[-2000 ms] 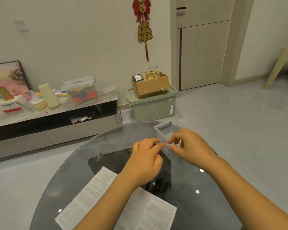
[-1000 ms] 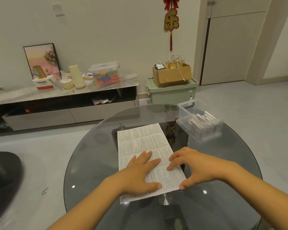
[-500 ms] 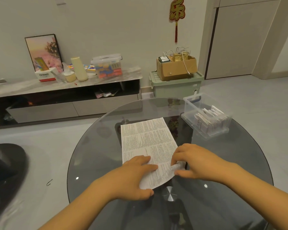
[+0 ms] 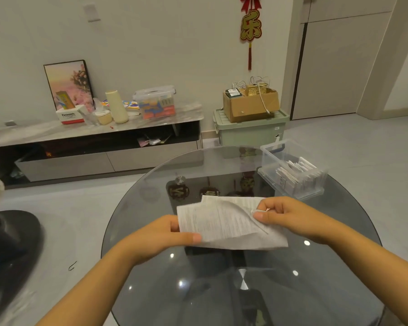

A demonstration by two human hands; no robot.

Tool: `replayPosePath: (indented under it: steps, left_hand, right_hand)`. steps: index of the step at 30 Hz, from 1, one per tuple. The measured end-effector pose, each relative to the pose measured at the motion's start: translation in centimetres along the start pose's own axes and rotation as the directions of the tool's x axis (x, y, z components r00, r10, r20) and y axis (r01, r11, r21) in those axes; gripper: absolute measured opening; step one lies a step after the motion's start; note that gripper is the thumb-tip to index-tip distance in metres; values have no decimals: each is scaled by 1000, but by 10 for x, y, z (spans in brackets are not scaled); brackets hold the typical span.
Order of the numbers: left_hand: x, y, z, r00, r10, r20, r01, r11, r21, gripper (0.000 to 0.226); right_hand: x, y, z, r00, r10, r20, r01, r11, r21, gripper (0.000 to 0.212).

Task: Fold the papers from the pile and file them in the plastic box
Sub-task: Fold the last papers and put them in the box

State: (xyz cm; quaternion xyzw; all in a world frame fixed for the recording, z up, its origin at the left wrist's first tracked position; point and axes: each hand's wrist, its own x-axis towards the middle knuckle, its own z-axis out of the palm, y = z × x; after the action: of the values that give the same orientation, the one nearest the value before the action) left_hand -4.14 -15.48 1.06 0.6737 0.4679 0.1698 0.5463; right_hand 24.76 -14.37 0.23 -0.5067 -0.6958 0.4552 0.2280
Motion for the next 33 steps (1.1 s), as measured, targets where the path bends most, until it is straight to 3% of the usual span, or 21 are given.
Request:
replayPosePath:
  steps: [2, 6, 11, 15, 16, 20, 23, 26, 30, 33]
  left_hand:
    - [5, -4, 2, 1000, -9, -26, 7, 997, -75, 48]
    - [21, -10, 17, 975, -37, -221, 14, 994, -105, 27]
    - [39, -13, 37, 887, -23, -461, 49, 998, 45, 30]
    - [47, -19, 45, 874, 18, -486, 68, 985, 160, 55]
    - [48, -19, 45, 873, 23, -488, 78, 980, 186, 65]
    - [52, -20, 46, 889, 53, -454, 96, 950, 298, 103]
    - [51, -18, 50, 917, 107, -385, 58, 917, 394, 96]
    - [49, -18, 50, 923, 124, -365, 88, 854, 513, 92]
    - [45, -23, 41, 959, 252, -129, -46, 588, 807, 63]
    - [42, -25, 40, 979, 203, -11, -116, 600, 792, 63]
  right_hand:
    - [3, 0, 3, 997, 73, -26, -69, 990, 123, 33]
    - [9, 1, 7, 972, 196, -127, -157, 951, 267, 29]
    - [16, 7, 8, 890, 288, -353, -262, 957, 121, 47]
    - [16, 10, 9, 892, 229, -391, -254, 967, -15, 22]
    - [17, 12, 10, 898, 211, -386, -262, 961, -84, 27]
    - [13, 18, 16, 923, 158, -350, -242, 947, -210, 88]
    - [8, 18, 24, 953, 127, -276, -214, 926, -312, 113]
    - [4, 20, 27, 964, 77, -253, -215, 786, -580, 107]
    - [6, 21, 24, 972, 0, -235, -174, 672, -720, 93]
    - [6, 19, 26, 980, -97, -173, -58, 695, -717, 68]
